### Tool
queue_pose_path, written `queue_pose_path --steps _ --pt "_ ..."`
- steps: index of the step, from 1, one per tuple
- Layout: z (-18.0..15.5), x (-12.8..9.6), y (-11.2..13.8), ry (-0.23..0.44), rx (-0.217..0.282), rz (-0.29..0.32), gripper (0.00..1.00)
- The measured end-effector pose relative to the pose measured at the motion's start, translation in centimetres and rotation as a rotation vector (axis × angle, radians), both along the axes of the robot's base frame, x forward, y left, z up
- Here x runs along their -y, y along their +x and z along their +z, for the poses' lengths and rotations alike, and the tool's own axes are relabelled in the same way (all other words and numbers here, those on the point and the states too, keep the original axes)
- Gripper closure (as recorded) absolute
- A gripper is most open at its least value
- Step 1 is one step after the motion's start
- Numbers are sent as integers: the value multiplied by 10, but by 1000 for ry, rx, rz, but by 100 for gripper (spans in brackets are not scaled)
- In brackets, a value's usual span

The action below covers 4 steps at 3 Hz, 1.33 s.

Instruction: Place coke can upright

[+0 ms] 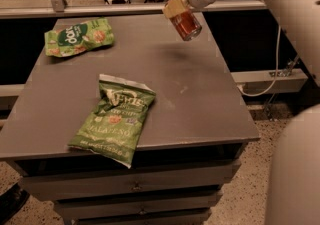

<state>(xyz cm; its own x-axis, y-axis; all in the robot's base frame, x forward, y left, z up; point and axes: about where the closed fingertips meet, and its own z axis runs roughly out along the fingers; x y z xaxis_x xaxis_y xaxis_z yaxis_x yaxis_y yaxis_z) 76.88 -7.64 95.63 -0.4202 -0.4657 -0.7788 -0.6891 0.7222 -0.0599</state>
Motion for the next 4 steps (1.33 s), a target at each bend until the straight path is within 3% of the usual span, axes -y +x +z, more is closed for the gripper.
queue_pose_path --steps 2,3,4 --pt "17 57 -40 340 152 218 100" --pt "2 77 -63 488 287 376 100" --pt "-9 68 -75 584 472 516 100"
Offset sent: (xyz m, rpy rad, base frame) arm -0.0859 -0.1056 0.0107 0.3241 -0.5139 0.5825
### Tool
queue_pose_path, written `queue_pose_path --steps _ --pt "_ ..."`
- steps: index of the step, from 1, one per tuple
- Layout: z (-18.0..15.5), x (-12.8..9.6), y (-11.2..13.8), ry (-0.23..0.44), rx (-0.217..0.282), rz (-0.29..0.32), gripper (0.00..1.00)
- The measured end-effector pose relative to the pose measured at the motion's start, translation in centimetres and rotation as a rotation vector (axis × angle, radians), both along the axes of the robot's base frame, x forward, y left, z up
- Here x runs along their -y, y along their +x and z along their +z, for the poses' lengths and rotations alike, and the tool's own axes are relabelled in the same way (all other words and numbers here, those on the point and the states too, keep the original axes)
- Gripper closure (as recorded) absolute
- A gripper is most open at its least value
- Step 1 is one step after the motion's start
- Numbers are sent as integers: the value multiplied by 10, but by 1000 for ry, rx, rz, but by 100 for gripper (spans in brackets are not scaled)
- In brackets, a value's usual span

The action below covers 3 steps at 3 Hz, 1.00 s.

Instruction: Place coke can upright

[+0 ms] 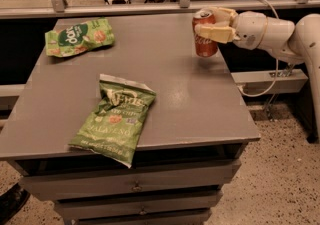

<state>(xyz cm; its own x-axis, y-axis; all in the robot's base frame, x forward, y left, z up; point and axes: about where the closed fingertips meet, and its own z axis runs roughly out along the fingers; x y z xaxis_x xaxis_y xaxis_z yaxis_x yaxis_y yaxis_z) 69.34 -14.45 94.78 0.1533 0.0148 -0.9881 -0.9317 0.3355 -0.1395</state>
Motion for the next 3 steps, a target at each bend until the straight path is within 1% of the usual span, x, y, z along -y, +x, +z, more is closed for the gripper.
queue_pose_path --steps 1,2,3 --pt "-6 -14 -3 65 159 58 100" --pt "-24 -19 -8 76 289 95 75" --pt "-36 -19 -9 75 314 98 52"
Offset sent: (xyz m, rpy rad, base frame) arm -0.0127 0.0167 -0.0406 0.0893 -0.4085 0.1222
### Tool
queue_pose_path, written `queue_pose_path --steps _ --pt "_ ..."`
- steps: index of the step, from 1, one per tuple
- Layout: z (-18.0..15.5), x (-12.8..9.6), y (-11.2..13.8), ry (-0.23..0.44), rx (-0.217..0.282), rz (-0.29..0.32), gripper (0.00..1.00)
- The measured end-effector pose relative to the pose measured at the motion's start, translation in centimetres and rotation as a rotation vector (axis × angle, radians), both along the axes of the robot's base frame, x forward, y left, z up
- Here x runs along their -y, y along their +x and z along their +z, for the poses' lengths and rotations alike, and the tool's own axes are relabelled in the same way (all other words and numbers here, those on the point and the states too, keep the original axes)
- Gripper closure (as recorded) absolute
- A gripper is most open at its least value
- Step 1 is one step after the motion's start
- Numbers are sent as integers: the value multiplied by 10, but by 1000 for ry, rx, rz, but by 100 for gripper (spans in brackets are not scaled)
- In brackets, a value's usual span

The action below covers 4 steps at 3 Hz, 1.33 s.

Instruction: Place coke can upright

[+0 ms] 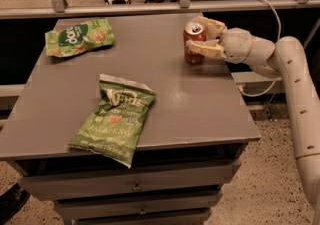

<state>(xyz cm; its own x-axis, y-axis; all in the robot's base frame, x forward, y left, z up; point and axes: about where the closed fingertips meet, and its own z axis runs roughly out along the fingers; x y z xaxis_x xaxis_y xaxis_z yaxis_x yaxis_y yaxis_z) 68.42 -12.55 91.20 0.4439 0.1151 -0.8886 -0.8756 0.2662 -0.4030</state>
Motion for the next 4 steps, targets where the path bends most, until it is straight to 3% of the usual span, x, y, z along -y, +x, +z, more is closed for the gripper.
queue_pose_path --steps 1,2,4 --pt "-5 2 0 -7 -9 -8 30" --pt "-5 2 2 -12 -18 -12 1" --pt "-12 7 16 -87 -102 -60 0"
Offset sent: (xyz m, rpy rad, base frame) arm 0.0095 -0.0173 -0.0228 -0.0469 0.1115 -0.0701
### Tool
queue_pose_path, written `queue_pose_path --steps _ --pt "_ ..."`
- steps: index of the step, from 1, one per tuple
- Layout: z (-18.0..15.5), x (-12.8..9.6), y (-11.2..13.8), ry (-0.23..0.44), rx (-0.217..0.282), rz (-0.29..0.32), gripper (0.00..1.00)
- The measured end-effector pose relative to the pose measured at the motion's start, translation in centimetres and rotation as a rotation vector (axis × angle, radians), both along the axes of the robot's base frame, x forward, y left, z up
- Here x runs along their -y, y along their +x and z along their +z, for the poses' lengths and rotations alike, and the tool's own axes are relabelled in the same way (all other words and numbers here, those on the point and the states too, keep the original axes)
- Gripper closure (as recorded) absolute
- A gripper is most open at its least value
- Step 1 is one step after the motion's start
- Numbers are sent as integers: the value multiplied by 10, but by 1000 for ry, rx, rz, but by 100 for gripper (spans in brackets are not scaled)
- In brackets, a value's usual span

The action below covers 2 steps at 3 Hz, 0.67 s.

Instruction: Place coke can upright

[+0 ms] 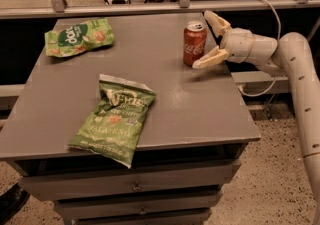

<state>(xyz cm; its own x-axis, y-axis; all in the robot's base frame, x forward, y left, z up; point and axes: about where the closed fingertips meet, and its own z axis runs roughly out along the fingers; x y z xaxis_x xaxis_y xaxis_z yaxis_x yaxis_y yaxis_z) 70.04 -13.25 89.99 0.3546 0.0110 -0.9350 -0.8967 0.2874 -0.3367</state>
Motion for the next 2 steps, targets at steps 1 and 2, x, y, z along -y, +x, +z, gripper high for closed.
queue_pose_path --steps 1,2 --pt "9 30 -11 -98 -42 -64 0" --pt "24 61 -26 -197 -116 -150 0"
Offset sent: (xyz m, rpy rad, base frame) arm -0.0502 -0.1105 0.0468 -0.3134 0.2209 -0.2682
